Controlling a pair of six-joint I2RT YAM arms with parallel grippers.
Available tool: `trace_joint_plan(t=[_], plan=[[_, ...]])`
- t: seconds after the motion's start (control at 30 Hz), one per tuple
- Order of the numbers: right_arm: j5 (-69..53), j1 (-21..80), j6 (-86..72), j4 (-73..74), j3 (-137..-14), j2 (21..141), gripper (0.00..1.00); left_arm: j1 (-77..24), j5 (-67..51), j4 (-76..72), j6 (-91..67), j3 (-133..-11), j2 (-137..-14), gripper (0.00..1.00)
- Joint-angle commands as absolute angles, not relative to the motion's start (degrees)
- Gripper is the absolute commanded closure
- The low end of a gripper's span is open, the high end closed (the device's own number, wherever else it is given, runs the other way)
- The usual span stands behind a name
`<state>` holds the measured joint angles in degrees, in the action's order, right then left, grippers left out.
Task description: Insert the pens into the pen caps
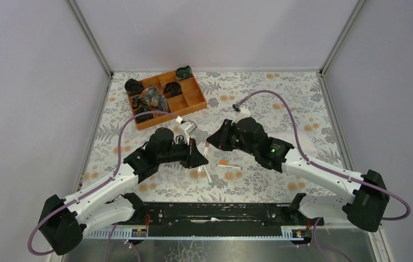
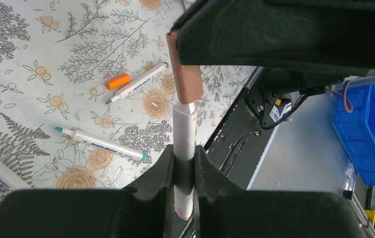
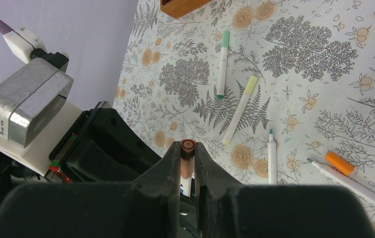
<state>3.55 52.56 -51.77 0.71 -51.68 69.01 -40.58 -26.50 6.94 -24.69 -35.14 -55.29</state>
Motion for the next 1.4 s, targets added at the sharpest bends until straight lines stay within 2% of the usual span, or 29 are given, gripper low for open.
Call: trace_joint_plan(t=[0.0, 0.73, 0.87, 1.0, 1.1, 1.23, 1.37], plan=[[4.40, 53.48, -52.11, -0.41, -51.45, 67.02, 1.00, -40.57, -24.24, 3.03, -25.64, -34.84, -54.03, 1.00], [-2.39, 55.77, -49.92, 0.74, -51.30, 67.93, 0.99, -40.68, -27.23, 0.09, -22.19, -36.73, -53.38, 1.00], [-2.19, 55.72, -47.38, 2.66, -53.90, 66.22, 0.82, -40.68, -30.46, -1.20, -22.12, -36.22, -51.62, 1.00], [-1.13, 55.73, -44.34, 5.49, -57.14, 63.92, 0.48, -40.71, -32.36, -0.91, -21.74, -36.03, -49.33, 1.00], [0.53, 55.70, -41.70, 7.59, -59.69, 61.45, 0.30, -40.70, -32.98, 0.07, -21.43, -35.93, -47.79, 1.00], [1.02, 55.68, -38.90, 8.39, -62.17, 60.18, 0.21, -40.69, -34.94, 2.09, -20.39, -36.30, -46.56, 1.00], [-0.15, 55.63, -37.79, 7.25, -63.28, 61.61, 0.21, -40.67, -37.22, 2.25, -19.95, -36.21, -45.93, 1.00]])
